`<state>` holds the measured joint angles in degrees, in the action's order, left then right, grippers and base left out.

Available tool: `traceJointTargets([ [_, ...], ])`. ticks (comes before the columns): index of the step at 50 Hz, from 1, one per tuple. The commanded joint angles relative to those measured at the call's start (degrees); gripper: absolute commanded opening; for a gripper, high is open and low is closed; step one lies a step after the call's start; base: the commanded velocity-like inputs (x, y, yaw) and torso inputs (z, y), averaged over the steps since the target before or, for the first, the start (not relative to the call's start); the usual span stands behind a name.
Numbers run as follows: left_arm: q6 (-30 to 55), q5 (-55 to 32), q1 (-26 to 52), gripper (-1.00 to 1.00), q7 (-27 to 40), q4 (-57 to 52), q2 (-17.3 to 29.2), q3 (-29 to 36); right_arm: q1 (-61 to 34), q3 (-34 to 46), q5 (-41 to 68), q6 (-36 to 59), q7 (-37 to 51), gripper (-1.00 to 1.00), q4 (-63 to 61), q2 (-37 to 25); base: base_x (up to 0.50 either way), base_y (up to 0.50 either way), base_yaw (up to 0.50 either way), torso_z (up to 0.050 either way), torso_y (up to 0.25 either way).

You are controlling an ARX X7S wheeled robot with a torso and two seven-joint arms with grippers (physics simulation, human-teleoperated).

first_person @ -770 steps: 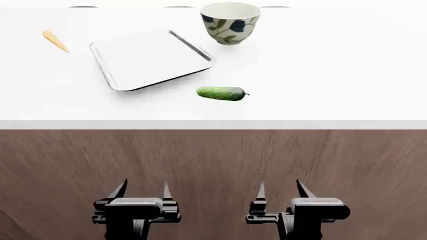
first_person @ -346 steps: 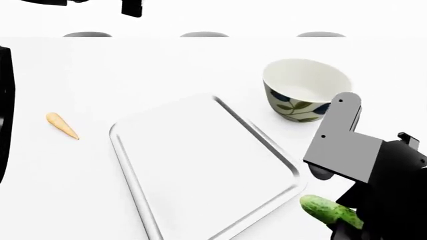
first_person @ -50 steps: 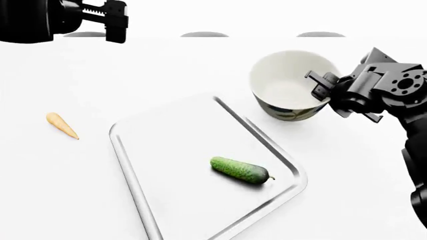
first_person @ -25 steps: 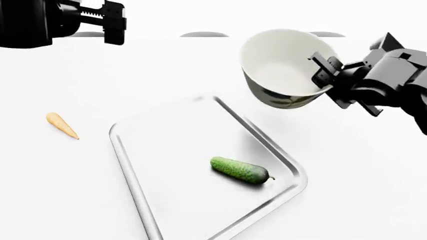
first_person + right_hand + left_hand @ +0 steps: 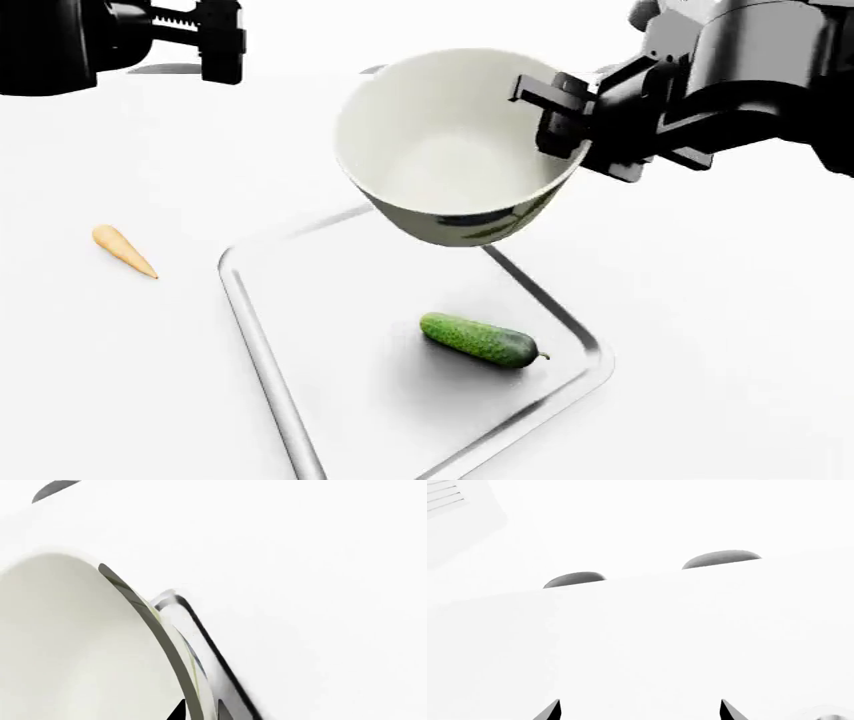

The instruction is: Place the two vegetables and bowl onto the tray for setting up a vegetable dip station.

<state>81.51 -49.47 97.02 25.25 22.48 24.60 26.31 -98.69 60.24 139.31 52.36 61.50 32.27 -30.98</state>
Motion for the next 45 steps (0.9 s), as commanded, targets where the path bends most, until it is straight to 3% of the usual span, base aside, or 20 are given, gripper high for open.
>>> traceJointTargets([
  [1, 0.04, -0.65, -0.65, 1.00, 0.63, -0.63, 0.48, -0.19, 0.86, -1.19, 1.79, 0.91, -2.04, -1.00, 1.27, 5.31, 0.00, 0.00, 0.00, 0.000, 0.000],
  [16, 0.00, -1.74, -1.70, 1.00, 1.41, -1.23, 0.81, -0.72, 5.58, -0.37, -6.15, -0.01, -17.81, -1.00, 11.00, 9.63, 0.00, 0.00, 0.00, 0.000, 0.000],
  [45, 0.04, -3.34, -2.66, 1.00, 2.89, -2.15, 2.14, -1.01, 9.16, 1.89, -12.92, -1.04, -31.88, -1.00, 21.17, 12.94, 0.00, 0.00, 0.00, 0.000, 0.000],
])
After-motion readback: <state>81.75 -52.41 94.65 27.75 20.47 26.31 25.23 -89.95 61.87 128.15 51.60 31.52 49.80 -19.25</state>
